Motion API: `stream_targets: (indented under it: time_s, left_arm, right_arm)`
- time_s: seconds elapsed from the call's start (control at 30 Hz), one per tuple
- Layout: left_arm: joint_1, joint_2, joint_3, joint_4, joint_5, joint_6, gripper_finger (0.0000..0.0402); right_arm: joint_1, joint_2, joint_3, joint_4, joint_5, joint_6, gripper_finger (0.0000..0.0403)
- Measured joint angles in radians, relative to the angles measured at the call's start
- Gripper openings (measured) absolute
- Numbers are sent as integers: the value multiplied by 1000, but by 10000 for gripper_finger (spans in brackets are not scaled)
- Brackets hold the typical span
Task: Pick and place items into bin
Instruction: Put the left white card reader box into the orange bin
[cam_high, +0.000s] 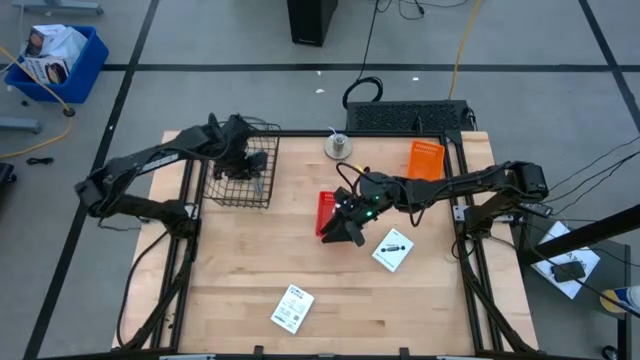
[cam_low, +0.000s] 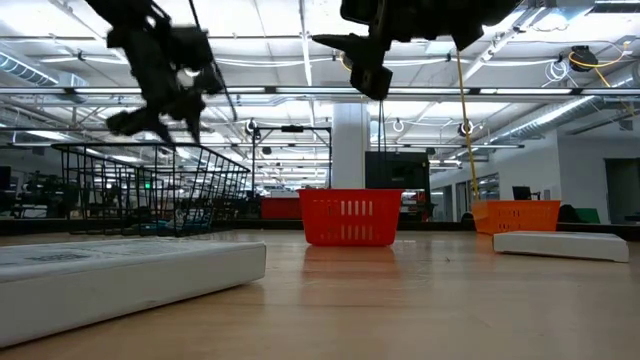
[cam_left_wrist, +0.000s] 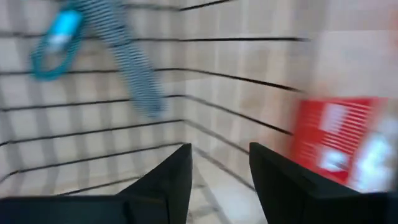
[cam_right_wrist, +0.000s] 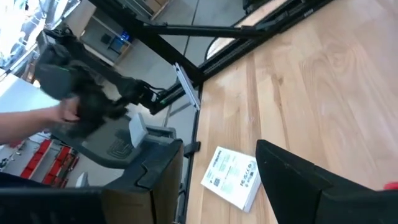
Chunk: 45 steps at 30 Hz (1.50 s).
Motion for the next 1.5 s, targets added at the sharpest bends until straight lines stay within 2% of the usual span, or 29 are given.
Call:
stream_targets:
  time_s: [0.13, 0.27, 0.4, 0.53, 0.67, 0.73, 1.0, 1.13, 1.33, 1.5]
  left_arm:
    - [-117, -142, 0, 147, -29, -96, 145]
    - [-267, -273, 1, 293, -108, -195, 117]
    - [-424, -335, 2, 283, -154, -262, 72]
    - [-578, -324, 2, 254, -199, -300, 13]
    - [-722, -261, 2, 256, -296, -314, 9]
    - [-783, -211, 2, 257, -307, -326, 5]
    - [-954, 32, 0, 258, -176, -323, 4]
    - [-1004, 130, 0, 290, -145, -319, 7]
    - [-1085, 263, 0, 495, -31, -280, 5]
    - [-1147, 335, 0, 584, -41, -393, 3]
  right_arm:
    - [0, 0, -39, -7, -5, 29, 196]
    - [11, 0, -82, -9, -73, 47, 196]
    - [61, 0, -110, -14, -82, 43, 196]
    - [100, 0, -143, -15, -39, 71, 196]
    - [137, 0, -167, -44, 46, 94, 196]
    - [166, 0, -168, -96, 100, 86, 196]
    - [295, 0, -169, -115, 355, 123, 196]
    - [323, 0, -169, -117, 441, 234, 196]
    - [361, 37, -169, -103, 503, 428, 196]
    - [412, 133, -169, 0, 497, 536, 196]
